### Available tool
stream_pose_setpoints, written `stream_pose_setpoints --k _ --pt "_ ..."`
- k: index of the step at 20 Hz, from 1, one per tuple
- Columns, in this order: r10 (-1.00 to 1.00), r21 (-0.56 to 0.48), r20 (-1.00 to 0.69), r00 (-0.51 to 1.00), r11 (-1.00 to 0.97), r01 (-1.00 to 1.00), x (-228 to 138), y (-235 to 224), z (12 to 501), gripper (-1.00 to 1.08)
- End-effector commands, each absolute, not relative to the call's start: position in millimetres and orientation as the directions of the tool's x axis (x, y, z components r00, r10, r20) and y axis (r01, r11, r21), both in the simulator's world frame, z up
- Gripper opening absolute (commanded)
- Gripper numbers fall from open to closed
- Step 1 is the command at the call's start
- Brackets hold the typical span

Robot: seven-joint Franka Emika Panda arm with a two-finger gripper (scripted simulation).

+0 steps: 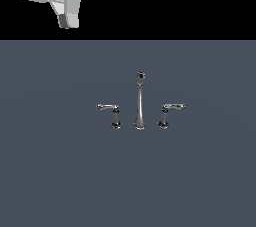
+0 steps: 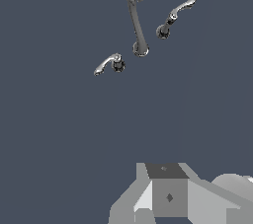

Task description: Turn on the faucet by rotating a designated handle.

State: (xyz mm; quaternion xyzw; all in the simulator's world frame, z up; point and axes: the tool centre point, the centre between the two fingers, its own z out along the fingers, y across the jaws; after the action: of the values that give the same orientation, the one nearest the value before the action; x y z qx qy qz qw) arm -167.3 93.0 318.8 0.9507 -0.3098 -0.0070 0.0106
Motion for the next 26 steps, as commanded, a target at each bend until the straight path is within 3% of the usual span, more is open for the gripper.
stream_pose_setpoints --k 1,26 --pt "-0.634 0.022 -0.006 0.773 -0.773 -0.634 -158 98 304 -1.0" --pt "-0.926 0.007 -0.005 0.377 -0.377 -0.926 -62 111 179 -1.0"
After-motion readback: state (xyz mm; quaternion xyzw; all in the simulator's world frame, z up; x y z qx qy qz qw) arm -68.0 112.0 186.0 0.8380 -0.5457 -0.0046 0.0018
